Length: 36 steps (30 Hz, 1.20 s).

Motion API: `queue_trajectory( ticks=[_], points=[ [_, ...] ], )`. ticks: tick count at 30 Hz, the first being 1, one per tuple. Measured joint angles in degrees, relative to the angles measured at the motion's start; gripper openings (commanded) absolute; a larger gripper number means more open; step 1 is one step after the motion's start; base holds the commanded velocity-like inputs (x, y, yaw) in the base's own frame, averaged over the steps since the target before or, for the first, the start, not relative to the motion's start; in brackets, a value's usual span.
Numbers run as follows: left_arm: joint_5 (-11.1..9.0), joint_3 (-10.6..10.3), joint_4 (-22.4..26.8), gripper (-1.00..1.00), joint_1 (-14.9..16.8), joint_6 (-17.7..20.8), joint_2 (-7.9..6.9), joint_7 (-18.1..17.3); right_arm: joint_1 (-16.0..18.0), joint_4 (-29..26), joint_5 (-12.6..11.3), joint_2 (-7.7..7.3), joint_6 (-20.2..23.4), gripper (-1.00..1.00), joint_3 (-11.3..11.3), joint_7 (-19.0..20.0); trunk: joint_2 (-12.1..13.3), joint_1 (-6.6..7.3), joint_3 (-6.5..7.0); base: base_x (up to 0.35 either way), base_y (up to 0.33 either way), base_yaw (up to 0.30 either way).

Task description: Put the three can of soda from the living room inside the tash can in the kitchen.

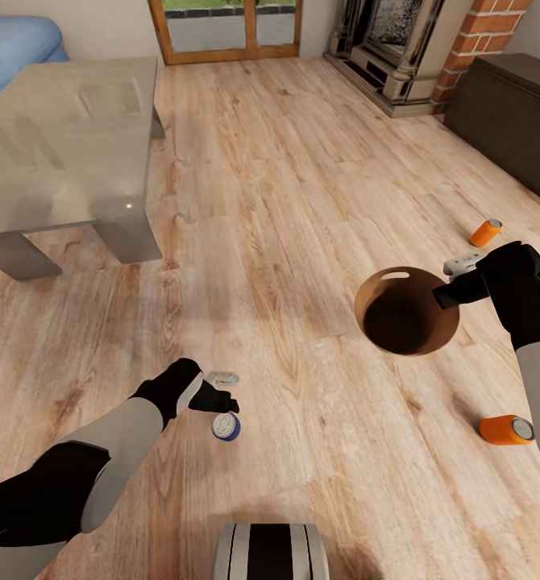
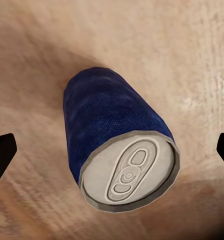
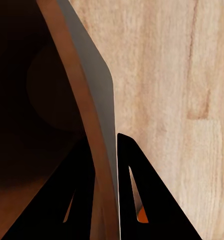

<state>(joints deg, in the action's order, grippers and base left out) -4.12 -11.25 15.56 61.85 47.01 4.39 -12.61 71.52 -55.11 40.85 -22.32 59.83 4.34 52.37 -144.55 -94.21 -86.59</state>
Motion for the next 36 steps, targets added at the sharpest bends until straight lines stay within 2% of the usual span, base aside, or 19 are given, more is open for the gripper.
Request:
queue_trajectory(
  ticks=[2, 13, 28, 36],
  points=[
    [0.0, 0.0, 0.0, 1.0, 0.0, 0.0, 0.0, 0.0, 0.0, 0.0, 0.0, 0.02, 0.0, -1.0, 0.0, 0.0, 0.0, 0.0, 0.0, 0.0, 0.0, 0.0],
    [0.1, 0.0, 0.0, 1.0, 0.0, 0.0, 0.01, 0.0, 0.0, 0.0, 0.0, 0.07, 0.0, -1.0, 0.0, 0.0, -0.1, -0.29, -2.43, 0.0, 0.0, 0.0],
    [0.1, 0.0, 0.0, 1.0, 0.0, 0.0, 0.0, 0.0, 0.0, 0.1, 0.0, 0.09, 0.0, -1.0, 0.0, 0.0, -0.1, -0.28, -2.44, 0.0, 0.0, 0.0],
    [0.1, 0.0, 0.0, 1.0, 0.0, -0.1, 0.0, 0.1, 0.0, 0.0, 0.0, 0.09, 0.0, -1.0, 0.1, 0.0, -0.1, -0.28, -2.44, -0.169, 0.0, 0.0]
  ],
)
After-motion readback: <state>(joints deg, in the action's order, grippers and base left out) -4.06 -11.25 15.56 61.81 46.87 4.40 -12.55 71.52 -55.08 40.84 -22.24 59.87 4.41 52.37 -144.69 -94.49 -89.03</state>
